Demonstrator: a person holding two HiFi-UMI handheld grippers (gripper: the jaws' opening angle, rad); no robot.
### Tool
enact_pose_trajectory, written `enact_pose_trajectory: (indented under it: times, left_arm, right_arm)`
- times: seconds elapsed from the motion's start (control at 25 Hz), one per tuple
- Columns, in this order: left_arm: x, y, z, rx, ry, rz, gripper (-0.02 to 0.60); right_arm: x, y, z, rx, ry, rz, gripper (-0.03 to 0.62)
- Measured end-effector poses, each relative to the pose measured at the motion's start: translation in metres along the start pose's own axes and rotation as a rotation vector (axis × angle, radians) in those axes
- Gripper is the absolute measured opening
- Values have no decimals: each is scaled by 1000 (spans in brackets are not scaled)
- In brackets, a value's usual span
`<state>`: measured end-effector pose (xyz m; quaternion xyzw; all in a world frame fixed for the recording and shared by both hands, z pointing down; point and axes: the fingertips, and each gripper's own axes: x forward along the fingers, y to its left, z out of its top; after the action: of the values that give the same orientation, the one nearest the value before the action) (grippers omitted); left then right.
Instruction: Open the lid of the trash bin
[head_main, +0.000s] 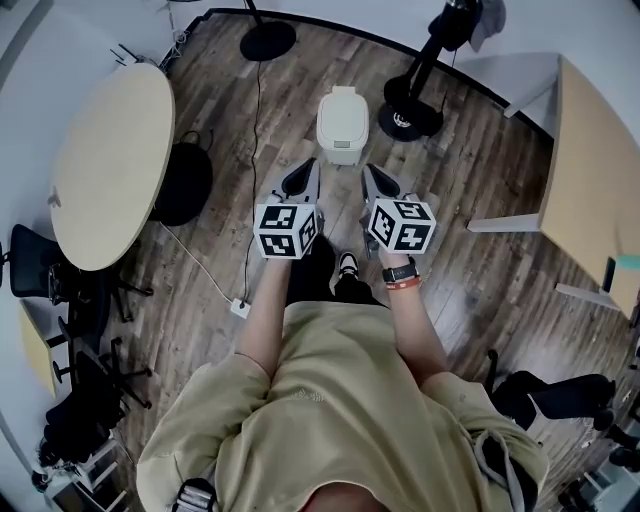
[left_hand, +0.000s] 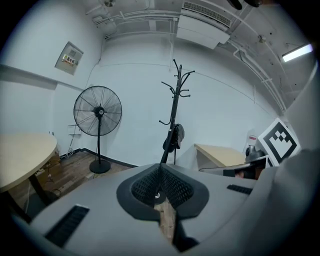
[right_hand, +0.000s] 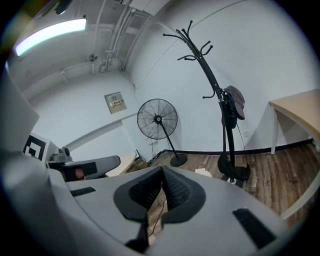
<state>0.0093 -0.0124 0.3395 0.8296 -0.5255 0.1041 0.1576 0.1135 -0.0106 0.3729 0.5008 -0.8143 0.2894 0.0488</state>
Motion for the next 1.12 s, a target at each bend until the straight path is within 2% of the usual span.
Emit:
enact_pose_trajectory:
  times: [0.12, 0.28, 0.48, 0.68, 0.88, 1.12]
  left_arm:
    - [18, 11, -11, -15, -13, -15, 23]
    - [43, 27, -28, 8, -3, -38, 23]
    - [67, 47, -42, -24, -4, -94, 23]
    - [95, 69, -55, -38, 23, -107, 23]
    - [121, 91, -71, 1, 54, -121, 23]
    - [151, 116, -95, -17, 93, -138, 23]
  right_arm:
    - [16, -7, -15, -12, 30, -1, 15]
    - [43, -18, -29, -17, 58, 4, 15]
    - [81, -25, -40, 44, 86, 42, 15]
    - [121, -33, -52, 31, 141, 41, 15]
    - [159, -42, -64, 16, 180, 31, 15]
    - [196, -59, -83, 15, 230, 12, 15]
